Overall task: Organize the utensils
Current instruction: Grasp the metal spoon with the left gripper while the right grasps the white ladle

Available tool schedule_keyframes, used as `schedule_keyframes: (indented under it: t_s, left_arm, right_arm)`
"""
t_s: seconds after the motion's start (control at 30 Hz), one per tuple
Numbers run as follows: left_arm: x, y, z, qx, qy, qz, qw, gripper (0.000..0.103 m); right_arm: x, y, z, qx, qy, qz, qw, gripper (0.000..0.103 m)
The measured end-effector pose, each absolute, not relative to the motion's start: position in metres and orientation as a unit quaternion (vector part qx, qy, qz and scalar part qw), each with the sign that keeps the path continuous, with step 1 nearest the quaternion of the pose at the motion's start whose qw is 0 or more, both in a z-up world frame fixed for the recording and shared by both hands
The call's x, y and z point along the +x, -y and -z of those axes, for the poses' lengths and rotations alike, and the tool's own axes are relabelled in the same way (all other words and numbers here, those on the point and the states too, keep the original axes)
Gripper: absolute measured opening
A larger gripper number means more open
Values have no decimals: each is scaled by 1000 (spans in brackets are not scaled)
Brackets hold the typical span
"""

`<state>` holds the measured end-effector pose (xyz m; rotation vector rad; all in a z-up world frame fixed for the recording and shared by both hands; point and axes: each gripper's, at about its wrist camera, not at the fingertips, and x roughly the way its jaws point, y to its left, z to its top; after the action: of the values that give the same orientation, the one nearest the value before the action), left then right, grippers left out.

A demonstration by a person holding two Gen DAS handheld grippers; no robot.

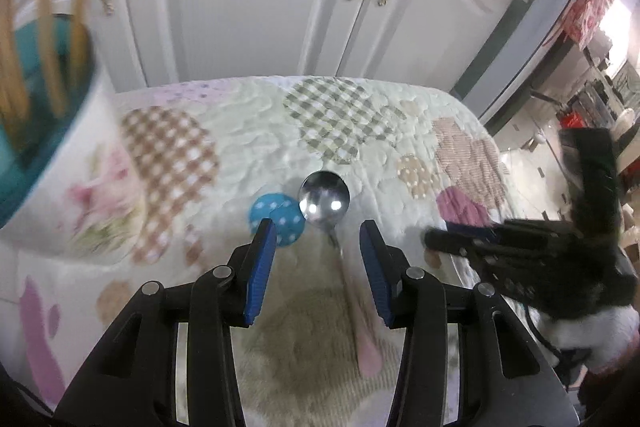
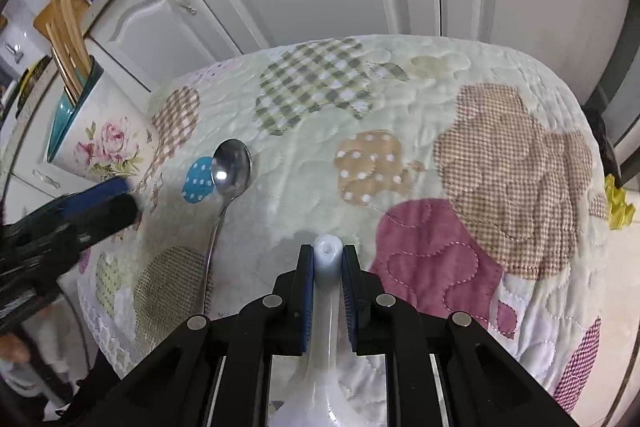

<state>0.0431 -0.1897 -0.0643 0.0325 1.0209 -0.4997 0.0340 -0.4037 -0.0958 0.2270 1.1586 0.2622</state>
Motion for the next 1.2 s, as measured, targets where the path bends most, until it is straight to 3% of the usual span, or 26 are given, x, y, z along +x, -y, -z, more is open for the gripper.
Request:
schedule_keyframes:
  t_s: [0.3, 0.5, 0.6, 0.83, 1.2]
  left_arm:
    - [80, 207, 90, 31, -497, 240, 833, 42]
    - [91, 215, 101, 43, -504, 249, 826, 29]
    - [92, 219, 100, 52, -501, 262, 823, 16]
    - [90, 222, 98, 44, -496, 271, 824, 5]
    - [75, 209, 88, 17, -496, 279, 822, 1]
  right_arm:
    - [32, 418, 98, 136, -546, -140, 815, 13]
    - [37, 422, 99, 137, -555, -151, 807, 13]
    - [37, 421, 99, 131, -559, -152, 804, 13]
    - [39, 411, 100, 106, -554, -143, 813, 13]
    - [26, 414, 74, 100, -529, -135, 832, 12]
